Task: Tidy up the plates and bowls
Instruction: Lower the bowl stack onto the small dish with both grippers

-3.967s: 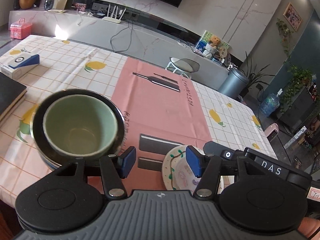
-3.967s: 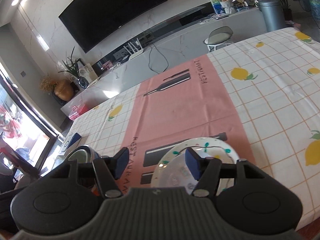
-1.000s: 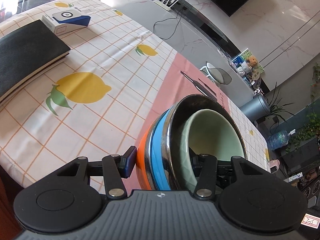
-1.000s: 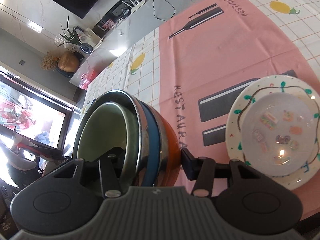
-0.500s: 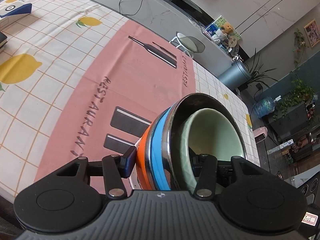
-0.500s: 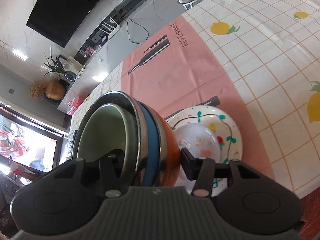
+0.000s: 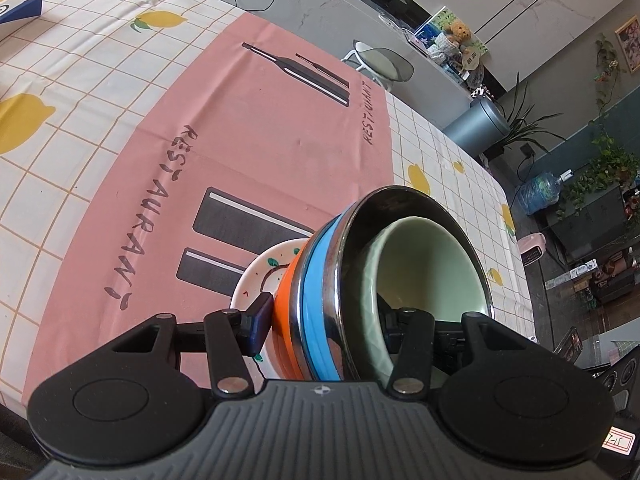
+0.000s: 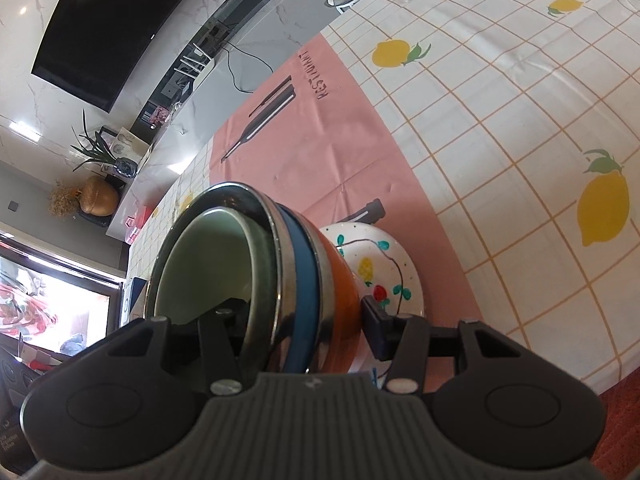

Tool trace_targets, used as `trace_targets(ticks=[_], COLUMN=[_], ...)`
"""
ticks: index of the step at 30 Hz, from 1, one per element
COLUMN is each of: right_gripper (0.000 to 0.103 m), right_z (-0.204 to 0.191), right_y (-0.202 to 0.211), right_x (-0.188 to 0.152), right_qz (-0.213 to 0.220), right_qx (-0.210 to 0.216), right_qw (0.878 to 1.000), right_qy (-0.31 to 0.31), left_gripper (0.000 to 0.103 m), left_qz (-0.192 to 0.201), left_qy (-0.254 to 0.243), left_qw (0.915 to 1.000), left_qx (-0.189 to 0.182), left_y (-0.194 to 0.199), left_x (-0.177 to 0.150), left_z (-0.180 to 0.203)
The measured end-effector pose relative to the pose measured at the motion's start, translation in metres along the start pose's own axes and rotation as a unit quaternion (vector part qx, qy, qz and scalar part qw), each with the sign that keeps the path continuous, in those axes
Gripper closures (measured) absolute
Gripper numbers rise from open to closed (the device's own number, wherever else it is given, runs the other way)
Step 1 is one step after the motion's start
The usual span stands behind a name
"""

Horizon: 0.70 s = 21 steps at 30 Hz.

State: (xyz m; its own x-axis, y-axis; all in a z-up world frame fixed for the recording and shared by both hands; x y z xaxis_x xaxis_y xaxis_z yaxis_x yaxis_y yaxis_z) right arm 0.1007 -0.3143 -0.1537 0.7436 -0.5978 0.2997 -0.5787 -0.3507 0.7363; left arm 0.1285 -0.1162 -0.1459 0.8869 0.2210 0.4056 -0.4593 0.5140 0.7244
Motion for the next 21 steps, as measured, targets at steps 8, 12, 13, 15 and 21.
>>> trace_targets(ticks=[8, 12, 13, 15, 21], right_gripper=[0.053, 0.053, 0.053, 0.053, 0.053], right_z=[0.005, 0.007, 0.006, 0.006, 0.005], right_y=[-0.008, -0.012, -0.013, -0.014, -0.012], right_x=[-0.001, 0.000, 0.001, 0.001, 0.001], right_qz=[-0.006, -0.003, -0.003, -0.002, 0.001], right_qx=[-0.001, -0.002, -0.002, -0.002, -0.008], right_qw=[1.000, 1.000, 1.000, 1.000, 1.000], right_qy=[-0.004, -0.001, 0.000, 0.003, 0.012], left_gripper=[0.047, 0.047, 0.047, 0.047, 0.047], left_qz=[-0.006, -0.004, -0.004, -0.005, -0.013], left_qy=[0.001, 0.001, 0.002, 0.003, 0.005], left_qw=[1.0000, 1.0000, 1.0000, 1.0000, 0.9999], left_qx=[0.006, 0.003, 0.003, 0.001, -0.005], left_y=[-0.006, -0.007, -0.007, -0.007, -0.009], left_x=[-0.002, -0.001, -0.001, -0.001, -0.001], left_z=[-0.002, -0.003, -0.003, -0.004, -0.004])
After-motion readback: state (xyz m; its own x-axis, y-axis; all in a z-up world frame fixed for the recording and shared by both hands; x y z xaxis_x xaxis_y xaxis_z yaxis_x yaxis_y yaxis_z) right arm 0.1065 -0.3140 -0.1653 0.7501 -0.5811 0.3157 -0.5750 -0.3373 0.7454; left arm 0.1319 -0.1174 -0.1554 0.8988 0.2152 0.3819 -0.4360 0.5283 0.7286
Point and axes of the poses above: each gripper's, at about its wrist camera, not at the fingertips, and y roughly against the way its jaws point, z to its right, x to its top, the point moved 8 cm from there along -y, roughly the way its jaws point, and after that the axes turned 3 degrees about -x, right-handed, at the moved point
